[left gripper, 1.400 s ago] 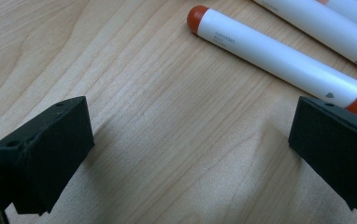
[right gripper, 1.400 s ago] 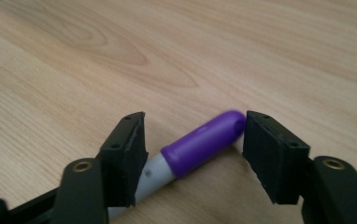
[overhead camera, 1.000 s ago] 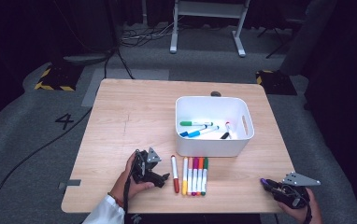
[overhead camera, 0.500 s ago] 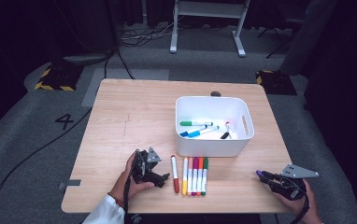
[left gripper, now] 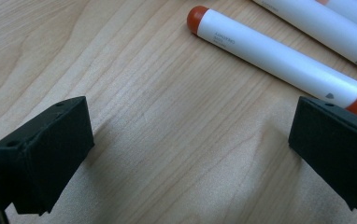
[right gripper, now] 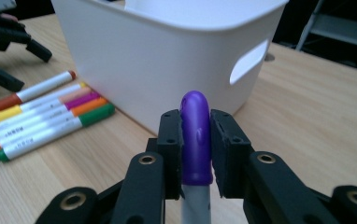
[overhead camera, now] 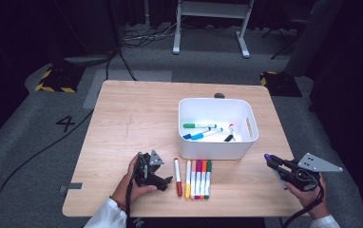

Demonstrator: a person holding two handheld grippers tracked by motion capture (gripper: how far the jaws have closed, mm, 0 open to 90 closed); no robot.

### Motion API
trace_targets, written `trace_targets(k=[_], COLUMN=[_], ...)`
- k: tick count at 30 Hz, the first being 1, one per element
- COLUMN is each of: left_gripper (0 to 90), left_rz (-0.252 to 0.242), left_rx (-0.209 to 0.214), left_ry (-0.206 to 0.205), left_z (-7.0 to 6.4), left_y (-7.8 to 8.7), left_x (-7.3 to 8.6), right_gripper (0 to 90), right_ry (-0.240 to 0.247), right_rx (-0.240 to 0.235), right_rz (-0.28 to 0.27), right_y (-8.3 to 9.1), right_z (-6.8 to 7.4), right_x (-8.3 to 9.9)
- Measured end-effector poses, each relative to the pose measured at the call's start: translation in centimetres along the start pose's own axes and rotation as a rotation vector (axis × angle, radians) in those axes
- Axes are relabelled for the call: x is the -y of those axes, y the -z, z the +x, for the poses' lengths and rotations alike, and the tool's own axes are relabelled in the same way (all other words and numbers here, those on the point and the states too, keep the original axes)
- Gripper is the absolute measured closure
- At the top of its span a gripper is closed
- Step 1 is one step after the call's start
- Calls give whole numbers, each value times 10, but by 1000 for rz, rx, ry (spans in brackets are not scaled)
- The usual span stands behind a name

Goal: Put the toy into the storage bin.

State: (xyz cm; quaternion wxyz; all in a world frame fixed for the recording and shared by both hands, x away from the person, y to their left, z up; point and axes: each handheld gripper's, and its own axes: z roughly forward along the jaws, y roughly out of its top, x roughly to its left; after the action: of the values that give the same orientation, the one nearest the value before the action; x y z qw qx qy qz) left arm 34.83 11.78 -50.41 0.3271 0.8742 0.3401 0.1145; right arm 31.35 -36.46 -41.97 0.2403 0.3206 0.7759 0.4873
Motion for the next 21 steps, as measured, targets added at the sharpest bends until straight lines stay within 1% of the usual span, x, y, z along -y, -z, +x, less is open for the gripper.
trace_targets(k=[6, 8, 12, 16, 18, 21], left_gripper=[0, 0, 0, 0, 0, 0], left_rz=[0, 0, 0, 0, 1, 1], left_rx=[0, 0, 0, 0, 0, 0], left_ry=[0, 0, 0, 0, -1, 0], left_z=[0, 0, 0, 0, 0, 0], left_y=[0, 0, 0, 0, 0, 0], left_x=[0, 0, 0, 0, 0, 0], right_gripper=[753, 752, 752, 752, 752, 752], right_ry=[36, 56, 99, 124, 147, 163], right_rx=[-6, -14, -19, -32, -33, -36], right_rz=[-49, -58, -62, -74, -74, -75], right_y=[0, 0, -2, -4, -7, -11], right_z=[-2, -2, -3, -2, -2, -3], right_x=[-27, -40, -62, -82, -91, -104])
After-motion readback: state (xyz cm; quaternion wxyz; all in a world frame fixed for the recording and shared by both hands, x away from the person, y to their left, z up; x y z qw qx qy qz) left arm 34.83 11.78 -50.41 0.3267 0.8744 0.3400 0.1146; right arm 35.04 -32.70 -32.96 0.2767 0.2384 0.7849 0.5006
